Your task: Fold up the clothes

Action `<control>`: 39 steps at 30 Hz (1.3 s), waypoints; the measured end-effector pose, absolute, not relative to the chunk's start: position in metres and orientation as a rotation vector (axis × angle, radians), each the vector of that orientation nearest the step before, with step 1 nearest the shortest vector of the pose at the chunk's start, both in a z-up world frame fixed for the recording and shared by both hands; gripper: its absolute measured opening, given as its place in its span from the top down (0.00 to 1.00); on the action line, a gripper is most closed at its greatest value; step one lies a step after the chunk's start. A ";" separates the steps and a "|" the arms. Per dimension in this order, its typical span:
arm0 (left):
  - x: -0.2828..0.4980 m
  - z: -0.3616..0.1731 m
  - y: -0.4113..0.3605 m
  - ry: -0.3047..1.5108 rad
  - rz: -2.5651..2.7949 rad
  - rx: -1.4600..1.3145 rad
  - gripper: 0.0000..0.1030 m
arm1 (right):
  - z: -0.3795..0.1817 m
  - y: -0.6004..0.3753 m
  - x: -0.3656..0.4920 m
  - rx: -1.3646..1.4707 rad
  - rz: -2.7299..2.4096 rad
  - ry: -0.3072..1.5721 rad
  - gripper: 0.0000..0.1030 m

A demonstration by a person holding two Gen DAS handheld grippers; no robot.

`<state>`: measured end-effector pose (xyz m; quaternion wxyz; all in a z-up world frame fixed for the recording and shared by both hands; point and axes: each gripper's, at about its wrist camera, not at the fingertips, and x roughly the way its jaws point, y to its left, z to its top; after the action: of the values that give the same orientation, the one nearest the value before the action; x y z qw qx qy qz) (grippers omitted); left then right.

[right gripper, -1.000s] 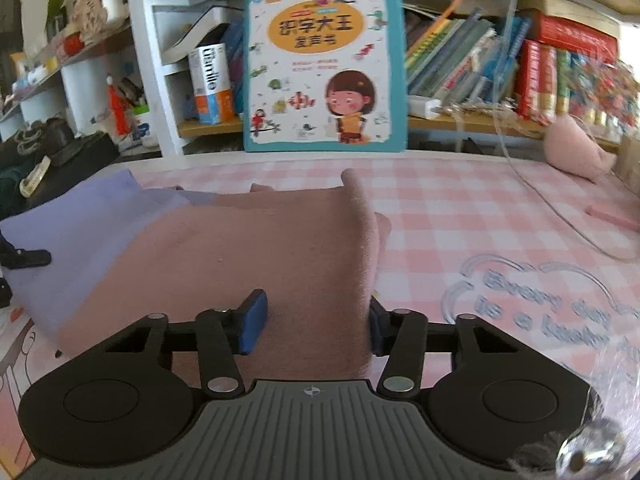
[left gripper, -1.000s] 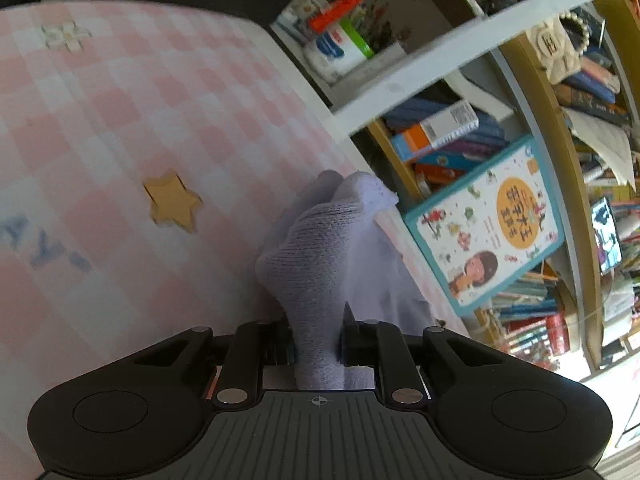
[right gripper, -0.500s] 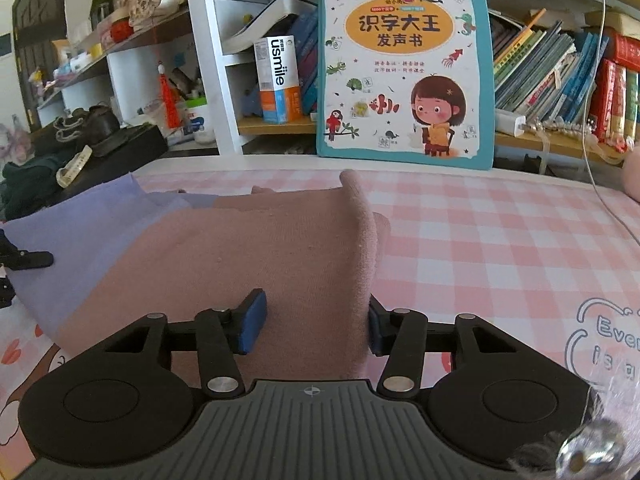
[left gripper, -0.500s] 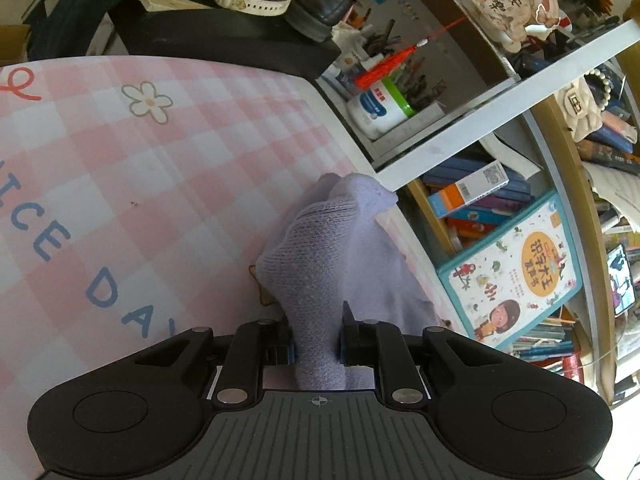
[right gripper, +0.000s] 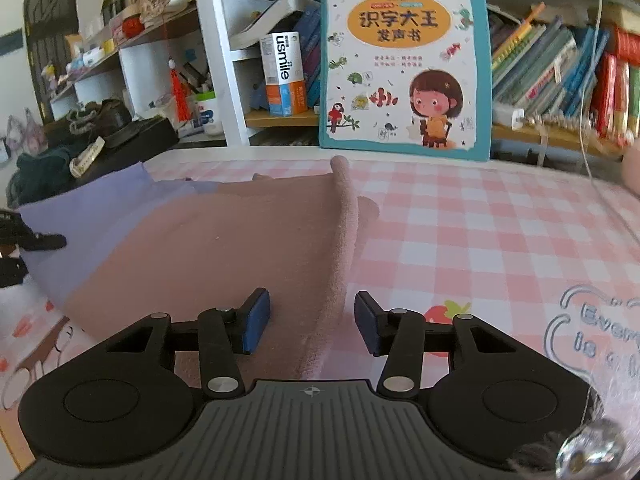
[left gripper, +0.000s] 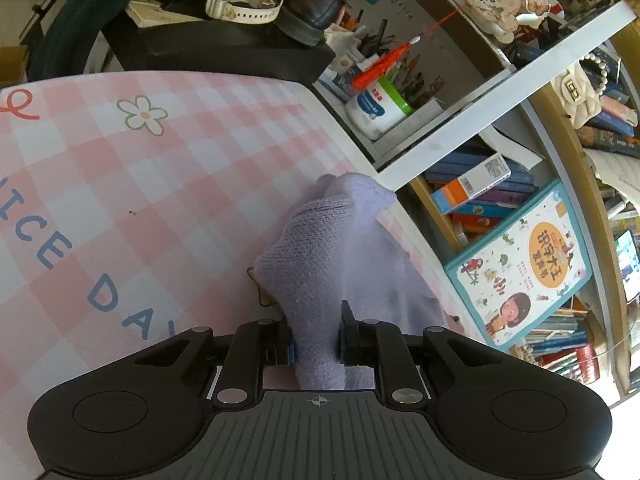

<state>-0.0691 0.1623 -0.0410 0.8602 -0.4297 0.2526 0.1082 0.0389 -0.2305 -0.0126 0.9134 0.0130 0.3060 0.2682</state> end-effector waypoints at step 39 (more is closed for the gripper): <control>-0.033 -0.015 -0.125 0.585 -0.249 0.401 0.43 | -0.015 -0.246 0.044 0.153 0.555 0.654 0.45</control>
<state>-0.0332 -0.1254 -0.0149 0.9302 0.1959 0.2856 -0.1216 0.0435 -0.2459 -0.0148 0.9066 0.0742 0.3168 0.2688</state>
